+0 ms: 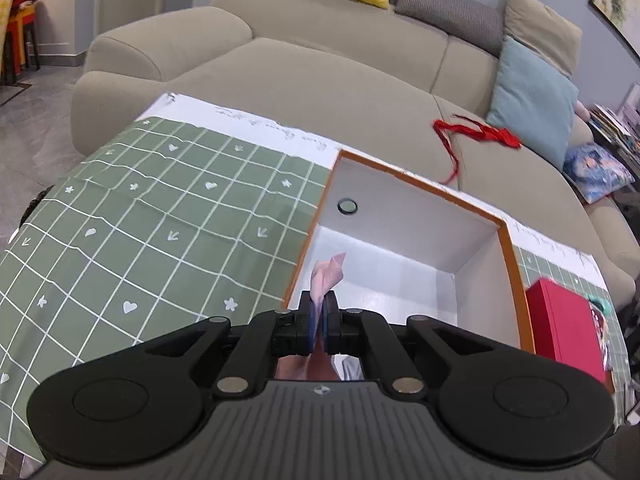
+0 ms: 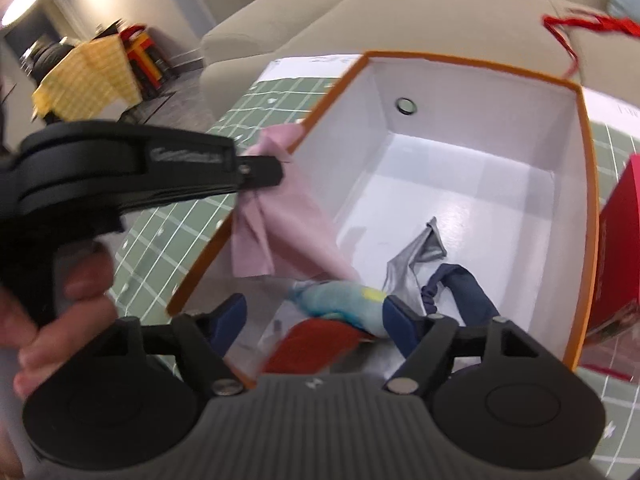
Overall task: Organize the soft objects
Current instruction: 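Open the right tool to drop the plush while the left tool releases the pink cloth, then withdraw both open tools from the box back to the pile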
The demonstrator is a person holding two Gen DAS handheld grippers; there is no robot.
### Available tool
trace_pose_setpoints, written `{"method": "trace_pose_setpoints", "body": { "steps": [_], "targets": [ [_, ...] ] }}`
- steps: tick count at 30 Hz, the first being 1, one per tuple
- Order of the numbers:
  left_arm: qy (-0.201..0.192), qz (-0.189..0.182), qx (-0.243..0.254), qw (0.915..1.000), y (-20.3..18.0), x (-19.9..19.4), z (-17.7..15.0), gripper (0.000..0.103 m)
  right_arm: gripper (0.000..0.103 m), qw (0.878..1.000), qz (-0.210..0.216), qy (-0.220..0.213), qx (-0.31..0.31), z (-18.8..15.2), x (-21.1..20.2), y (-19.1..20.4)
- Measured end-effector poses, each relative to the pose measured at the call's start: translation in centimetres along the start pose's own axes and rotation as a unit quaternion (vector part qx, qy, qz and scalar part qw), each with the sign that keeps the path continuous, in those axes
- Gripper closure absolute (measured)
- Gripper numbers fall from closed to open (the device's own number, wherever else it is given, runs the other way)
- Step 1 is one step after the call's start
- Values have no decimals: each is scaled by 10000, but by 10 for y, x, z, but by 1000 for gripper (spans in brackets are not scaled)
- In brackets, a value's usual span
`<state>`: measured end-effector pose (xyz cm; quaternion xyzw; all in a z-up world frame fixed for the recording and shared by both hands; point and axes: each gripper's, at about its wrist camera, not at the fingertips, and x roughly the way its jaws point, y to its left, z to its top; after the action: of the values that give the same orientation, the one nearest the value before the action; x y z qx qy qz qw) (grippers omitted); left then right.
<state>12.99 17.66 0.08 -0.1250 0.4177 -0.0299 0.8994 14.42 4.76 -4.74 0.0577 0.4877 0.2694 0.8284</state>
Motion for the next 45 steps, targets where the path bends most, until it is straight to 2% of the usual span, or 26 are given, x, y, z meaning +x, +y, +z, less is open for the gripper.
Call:
{"method": "trace_pose_setpoints", "body": {
  "steps": [3, 8, 12, 16, 17, 18, 19, 20, 22, 25, 27, 28, 30, 34, 39, 45],
  "targets": [
    [54, -44, 49, 10000, 3, -3, -1, 99, 28, 9997, -48, -11, -252, -3, -7, 3],
    [309, -324, 120, 9989, 3, -1, -5, 99, 28, 9994, 14, 119, -336, -12, -15, -2],
    [415, -163, 125, 9989, 5, 5, -7, 99, 28, 9993, -148, 193, -293, -13, -15, -11],
    [488, -269, 173, 9983, 0, 7, -10, 97, 28, 9995, -99, 182, -242, -13, -17, -13],
    [499, -256, 188, 9982, -1, 8, -11, 94, 28, 9994, -99, 182, -263, -13, -17, -12],
    [500, -207, 220, 9983, -3, 8, -12, 84, 28, 9994, -100, 187, -276, -13, -17, -10],
    [493, -129, 269, 9983, -4, 9, -13, 81, 28, 9994, -94, 205, -281, -14, -16, -9],
    [474, -49, 322, 9983, -4, 8, -14, 73, 28, 9994, -102, 210, -268, -14, -15, -9],
    [442, 19, 396, 9982, -6, 8, -14, 70, 28, 9995, -112, 225, -193, -14, -14, -9],
    [515, -40, 536, 9972, -9, 8, -13, 54, 28, 9995, -88, 233, -189, -14, -15, -11],
    [479, 24, 606, 9970, -14, 5, -14, 34, 28, 9995, -83, 210, -237, -14, -17, -10],
    [398, 39, 616, 9973, -15, 3, -14, 34, 28, 9995, -68, 195, -238, -14, -18, -10],
    [302, -25, 526, 9982, -15, -2, -14, 26, 28, 9996, -13, 158, -215, -13, -20, -11],
    [186, -270, 8, 9995, -6, -14, -7, 16, 28, 9996, 35, 81, -258, -14, -24, -9],
    [146, -121, -307, 9993, -3, -22, -1, 14, 28, 9996, 135, -20, -243, -13, -31, -9],
    [50, 72, -187, 9998, -6, -28, 0, 14, 26, 9993, 271, -64, -264, -11, -40, -9]
  ]
}}
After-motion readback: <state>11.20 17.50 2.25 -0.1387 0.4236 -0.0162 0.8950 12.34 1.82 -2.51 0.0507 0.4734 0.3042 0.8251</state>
